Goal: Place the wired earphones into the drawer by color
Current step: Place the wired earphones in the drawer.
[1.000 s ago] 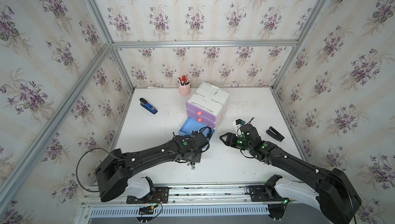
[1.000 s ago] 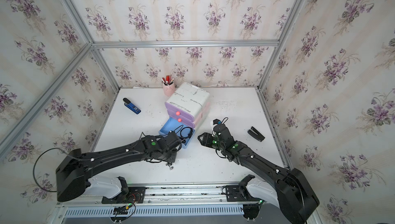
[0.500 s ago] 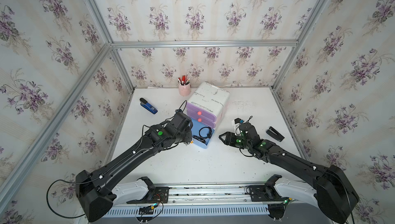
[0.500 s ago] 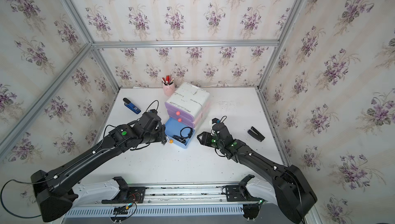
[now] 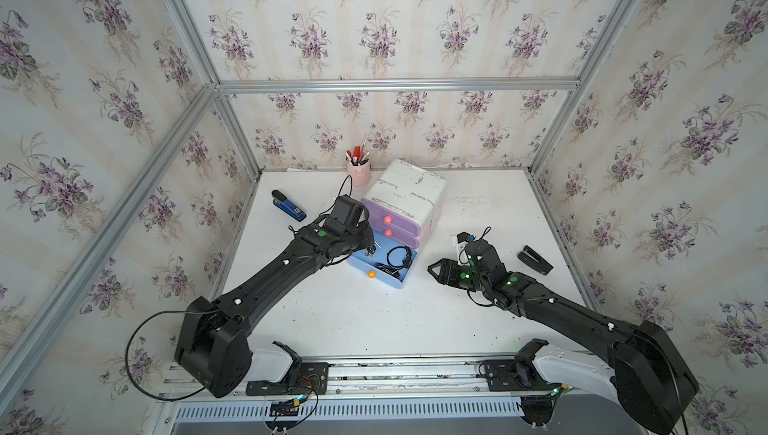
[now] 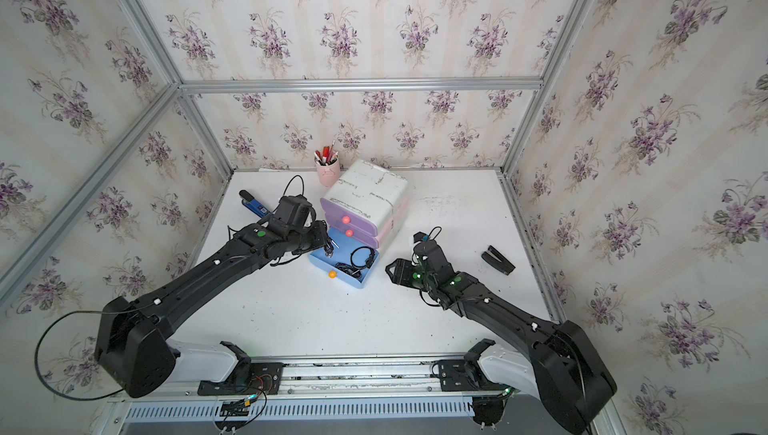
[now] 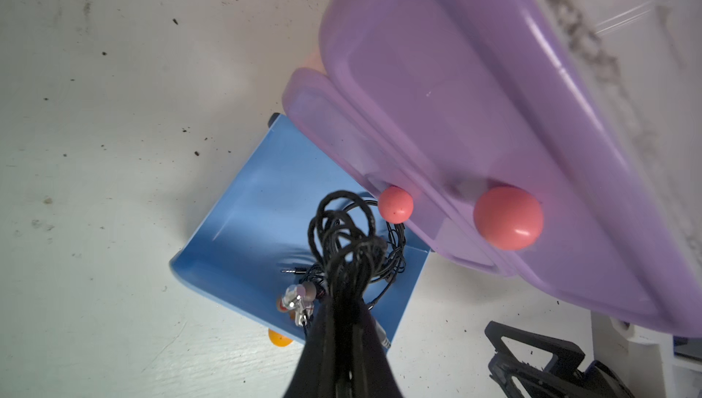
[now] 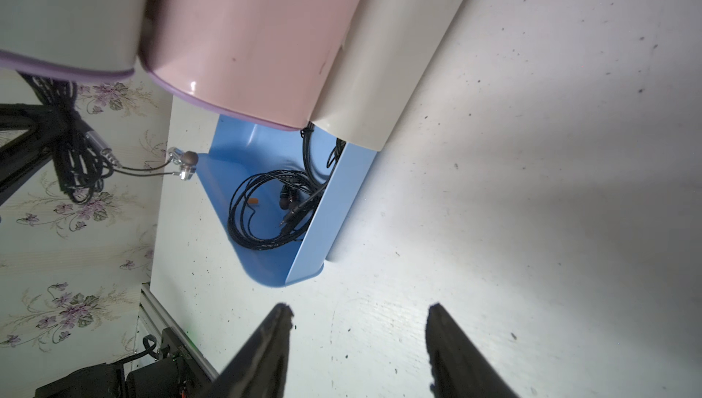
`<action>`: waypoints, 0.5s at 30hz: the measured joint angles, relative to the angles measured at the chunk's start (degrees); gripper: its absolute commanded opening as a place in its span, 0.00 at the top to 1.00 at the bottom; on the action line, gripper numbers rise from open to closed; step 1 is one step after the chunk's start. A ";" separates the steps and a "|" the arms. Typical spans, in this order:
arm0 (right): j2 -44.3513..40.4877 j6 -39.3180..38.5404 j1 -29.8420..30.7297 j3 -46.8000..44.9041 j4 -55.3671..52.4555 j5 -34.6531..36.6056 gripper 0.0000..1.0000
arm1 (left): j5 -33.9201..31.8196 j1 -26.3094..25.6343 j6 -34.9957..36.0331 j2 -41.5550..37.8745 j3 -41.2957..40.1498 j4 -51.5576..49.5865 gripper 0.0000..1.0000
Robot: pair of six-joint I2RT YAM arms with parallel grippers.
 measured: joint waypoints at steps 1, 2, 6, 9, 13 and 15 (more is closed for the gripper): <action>0.11 -0.09 -0.02 0.00 0.00 0.02 0.40 | 0.37 0.04 -0.26 0.74 -0.17 0.63 0.91; 0.26 -0.33 -0.07 0.00 0.00 0.00 0.40 | 0.68 0.07 -0.28 1.70 -0.50 1.84 0.91; 0.46 -0.63 -0.22 0.02 -0.11 0.00 0.40 | 1.81 0.17 -1.33 4.79 -1.81 4.39 0.91; 0.46 -1.03 -0.31 0.07 -0.35 0.02 0.40 | 2.54 0.17 -1.86 6.05 -3.41 6.91 0.91; 0.66 -1.70 -0.63 0.17 -0.92 0.02 0.40 | 2.91 0.15 -3.23 7.43 -5.84 9.31 0.91; 0.72 -1.73 -0.72 0.17 -1.01 0.02 0.40 | 3.21 0.04 -3.43 8.66 -6.32 10.45 0.90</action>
